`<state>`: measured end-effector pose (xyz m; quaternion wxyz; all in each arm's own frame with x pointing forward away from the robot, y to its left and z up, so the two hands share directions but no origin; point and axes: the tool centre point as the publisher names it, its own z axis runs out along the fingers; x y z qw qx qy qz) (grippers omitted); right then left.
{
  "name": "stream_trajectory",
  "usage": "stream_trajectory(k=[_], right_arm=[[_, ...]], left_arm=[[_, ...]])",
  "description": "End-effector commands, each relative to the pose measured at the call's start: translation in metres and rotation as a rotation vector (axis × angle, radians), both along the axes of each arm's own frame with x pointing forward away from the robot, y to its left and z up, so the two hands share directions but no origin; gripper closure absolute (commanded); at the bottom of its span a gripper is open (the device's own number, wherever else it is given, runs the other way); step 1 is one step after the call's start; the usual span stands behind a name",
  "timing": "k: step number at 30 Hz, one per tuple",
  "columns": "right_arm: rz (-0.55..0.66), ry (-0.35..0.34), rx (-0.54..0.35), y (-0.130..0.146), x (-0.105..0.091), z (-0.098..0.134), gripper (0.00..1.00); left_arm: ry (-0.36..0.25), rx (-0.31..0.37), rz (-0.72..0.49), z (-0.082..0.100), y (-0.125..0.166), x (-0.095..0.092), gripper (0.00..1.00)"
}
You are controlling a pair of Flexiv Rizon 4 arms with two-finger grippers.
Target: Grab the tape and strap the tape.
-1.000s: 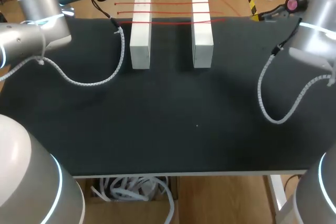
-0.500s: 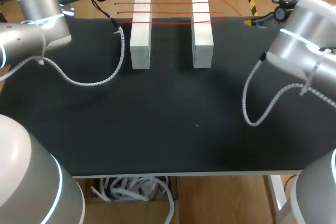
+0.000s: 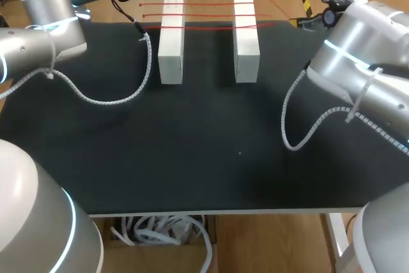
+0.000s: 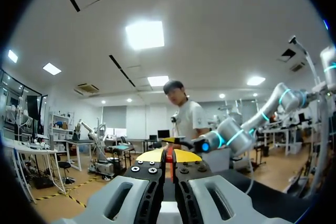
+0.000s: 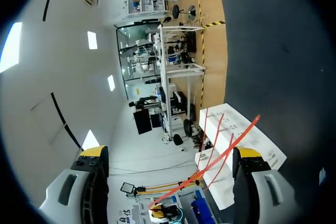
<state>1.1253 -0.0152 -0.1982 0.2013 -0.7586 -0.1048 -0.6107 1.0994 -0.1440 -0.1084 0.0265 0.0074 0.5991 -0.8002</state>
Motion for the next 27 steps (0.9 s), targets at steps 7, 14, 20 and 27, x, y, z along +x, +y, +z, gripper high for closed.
stream_trajectory(k=[7, 14, 20, 27], right_arm=[[0.02, -0.091, 0.057, 0.006, 0.009, -0.006, 0.0], [0.028, -0.079, 0.045, 0.011, 0.007, -0.011, 0.0], [0.024, -0.081, 0.034, 0.012, 0.009, -0.011, 0.0], [0.019, -0.075, 0.021, 0.011, 0.009, -0.012, 0.8]], left_arm=[[0.0, 0.001, 0.005, 0.0, 0.0, -0.002, 1.0], [0.0, 0.001, 0.005, 0.0, 0.0, -0.002, 1.0], [0.0, 0.001, 0.005, 0.0, 0.0, -0.002, 1.0], [0.0, 0.001, 0.005, 0.0, 0.0, -0.002, 1.0]])
